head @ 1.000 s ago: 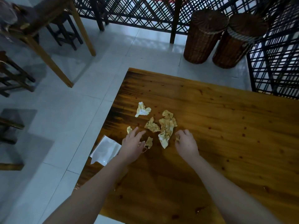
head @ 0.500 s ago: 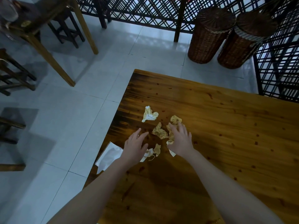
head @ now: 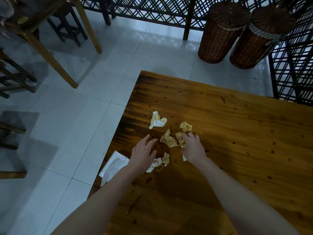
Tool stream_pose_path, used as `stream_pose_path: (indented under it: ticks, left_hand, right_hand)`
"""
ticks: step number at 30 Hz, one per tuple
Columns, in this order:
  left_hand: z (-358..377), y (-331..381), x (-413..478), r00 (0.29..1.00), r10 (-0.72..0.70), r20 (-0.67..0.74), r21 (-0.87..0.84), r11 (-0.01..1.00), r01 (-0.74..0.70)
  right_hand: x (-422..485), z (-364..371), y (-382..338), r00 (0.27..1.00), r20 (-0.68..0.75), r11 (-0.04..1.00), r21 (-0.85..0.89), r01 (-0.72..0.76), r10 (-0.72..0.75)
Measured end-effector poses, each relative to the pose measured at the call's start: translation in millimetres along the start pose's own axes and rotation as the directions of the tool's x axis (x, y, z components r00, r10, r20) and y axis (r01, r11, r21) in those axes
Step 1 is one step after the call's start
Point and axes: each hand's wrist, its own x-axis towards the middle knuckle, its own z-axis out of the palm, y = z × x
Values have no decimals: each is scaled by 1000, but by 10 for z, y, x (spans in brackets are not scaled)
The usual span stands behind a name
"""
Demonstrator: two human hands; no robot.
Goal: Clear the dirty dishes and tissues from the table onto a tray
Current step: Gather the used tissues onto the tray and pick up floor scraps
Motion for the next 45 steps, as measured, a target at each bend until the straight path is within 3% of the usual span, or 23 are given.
stream_pose_path:
  ticks: [14, 23, 33, 45]
  left_hand:
    - [-58, 204, 149, 997, 42, 65, 40, 998, -44]
    - [-68, 250, 253, 994, 72, 77, 60, 995, -76]
    - [-13, 312, 394, 989, 98, 110, 144, 983, -113]
    - [191, 607, 777, 942, 279, 185, 339, 882, -328]
  right_hand:
    - [-27, -148, 35, 999, -31, 997, 72, -40, 42]
    - [-48, -90, 37, 999, 45, 1000, -22, -16, 17]
    - [-155, -74, 140, 987, -135, 996, -6, 86, -86]
    - [-295, -239, 491, 975, -221, 997, 75, -4, 20]
